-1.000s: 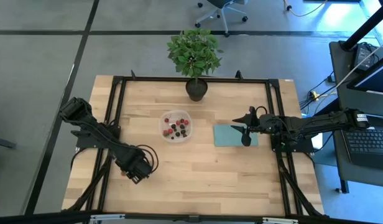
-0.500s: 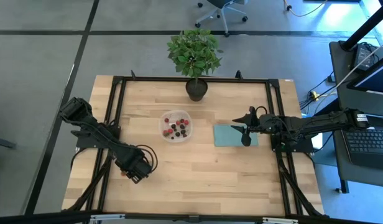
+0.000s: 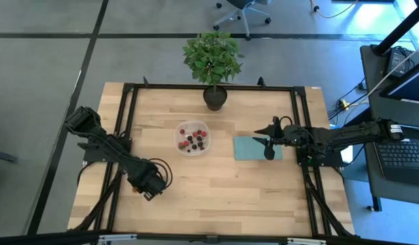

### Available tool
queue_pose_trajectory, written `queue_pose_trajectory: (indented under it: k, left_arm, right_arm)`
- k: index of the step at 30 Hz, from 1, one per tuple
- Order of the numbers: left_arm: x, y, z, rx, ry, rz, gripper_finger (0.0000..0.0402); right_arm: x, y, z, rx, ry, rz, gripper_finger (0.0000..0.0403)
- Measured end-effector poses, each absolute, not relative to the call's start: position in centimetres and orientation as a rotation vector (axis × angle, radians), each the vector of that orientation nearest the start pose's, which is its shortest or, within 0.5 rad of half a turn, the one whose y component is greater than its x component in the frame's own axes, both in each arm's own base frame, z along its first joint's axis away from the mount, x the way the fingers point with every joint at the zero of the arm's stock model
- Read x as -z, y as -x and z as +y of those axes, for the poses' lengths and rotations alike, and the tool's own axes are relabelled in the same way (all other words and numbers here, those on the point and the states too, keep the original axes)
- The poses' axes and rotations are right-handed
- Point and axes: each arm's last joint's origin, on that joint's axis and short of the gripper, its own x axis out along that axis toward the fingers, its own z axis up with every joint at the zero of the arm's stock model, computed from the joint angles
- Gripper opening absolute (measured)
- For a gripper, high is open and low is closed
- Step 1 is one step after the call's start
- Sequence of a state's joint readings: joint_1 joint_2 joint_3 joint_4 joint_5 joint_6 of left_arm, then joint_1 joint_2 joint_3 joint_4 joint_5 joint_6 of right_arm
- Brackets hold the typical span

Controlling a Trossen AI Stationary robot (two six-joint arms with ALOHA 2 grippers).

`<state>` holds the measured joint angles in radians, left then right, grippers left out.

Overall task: Pick and placing Produce into tupperware
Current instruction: Put the strawberry into the container

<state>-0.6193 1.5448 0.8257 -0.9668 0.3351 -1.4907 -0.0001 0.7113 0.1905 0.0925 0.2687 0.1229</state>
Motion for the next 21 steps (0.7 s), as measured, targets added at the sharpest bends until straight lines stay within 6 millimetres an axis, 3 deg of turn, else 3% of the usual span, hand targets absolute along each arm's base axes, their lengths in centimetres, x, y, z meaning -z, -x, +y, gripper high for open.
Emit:
queue_pose_trajectory:
  k: [21]
  left_arm:
    - [-15.64, -17.90, -13.82, -0.672, 0.755, 1.782, 0.0003]
  right_arm:
    - [-16.63, -14.94, -0.77, 0.290, -0.063, 0.408, 0.0141]
